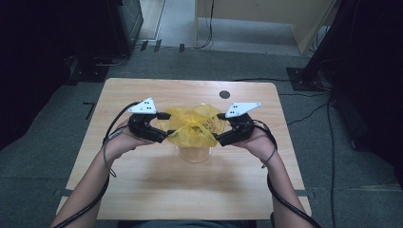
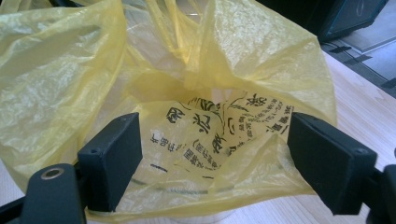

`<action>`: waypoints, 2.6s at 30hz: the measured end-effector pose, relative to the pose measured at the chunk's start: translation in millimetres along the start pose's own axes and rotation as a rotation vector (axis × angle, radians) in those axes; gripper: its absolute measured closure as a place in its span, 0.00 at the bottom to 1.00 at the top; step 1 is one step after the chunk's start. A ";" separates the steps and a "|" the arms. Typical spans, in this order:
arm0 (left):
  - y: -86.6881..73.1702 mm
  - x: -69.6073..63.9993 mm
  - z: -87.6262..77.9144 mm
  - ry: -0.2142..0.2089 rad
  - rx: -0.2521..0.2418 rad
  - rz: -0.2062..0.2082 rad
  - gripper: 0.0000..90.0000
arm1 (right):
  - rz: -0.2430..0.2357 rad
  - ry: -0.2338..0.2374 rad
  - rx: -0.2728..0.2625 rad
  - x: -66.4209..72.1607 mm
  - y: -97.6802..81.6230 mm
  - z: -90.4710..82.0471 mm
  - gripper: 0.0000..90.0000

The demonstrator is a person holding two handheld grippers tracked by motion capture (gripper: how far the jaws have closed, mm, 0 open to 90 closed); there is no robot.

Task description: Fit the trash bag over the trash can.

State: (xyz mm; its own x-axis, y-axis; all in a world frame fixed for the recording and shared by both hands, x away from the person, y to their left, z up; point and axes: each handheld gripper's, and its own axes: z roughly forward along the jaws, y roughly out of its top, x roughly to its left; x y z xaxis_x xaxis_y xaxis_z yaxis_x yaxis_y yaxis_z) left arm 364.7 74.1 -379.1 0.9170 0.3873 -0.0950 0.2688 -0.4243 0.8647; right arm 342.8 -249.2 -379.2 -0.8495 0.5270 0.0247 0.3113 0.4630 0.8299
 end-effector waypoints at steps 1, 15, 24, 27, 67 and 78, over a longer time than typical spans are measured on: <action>0.3 -0.1 -1.3 0.004 -0.006 0.007 0.27 | 0.000 -0.001 0.000 0.0 -0.1 -0.5 0.21; -0.5 1.0 -8.7 0.014 -0.004 -0.002 0.27 | -0.001 -0.017 0.009 -1.0 -2.4 -4.4 0.21; -5.9 1.0 -3.9 -0.011 0.027 -0.026 0.27 | 0.032 -0.019 0.024 -1.5 -4.1 -3.4 0.20; -7.3 2.6 -4.6 -0.023 0.027 -0.041 0.28 | 0.042 -0.018 0.025 -1.6 -4.5 -3.0 0.20; -20.7 3.9 10.4 -0.023 0.022 -0.016 0.21 | 0.028 0.026 0.054 -9.4 -17.8 -4.4 0.17; -26.2 4.8 15.6 0.011 0.042 0.011 0.30 | 0.003 -0.002 0.081 -10.3 -22.8 4.9 0.19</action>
State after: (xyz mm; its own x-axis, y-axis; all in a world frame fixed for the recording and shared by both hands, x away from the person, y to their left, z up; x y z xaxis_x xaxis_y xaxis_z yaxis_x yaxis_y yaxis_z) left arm 366.7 74.3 -409.8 0.9169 0.3910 -0.0798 0.2708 -0.4629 0.8441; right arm 346.5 -261.7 -401.1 -0.8481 0.5293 0.0258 0.3470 0.5178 0.7820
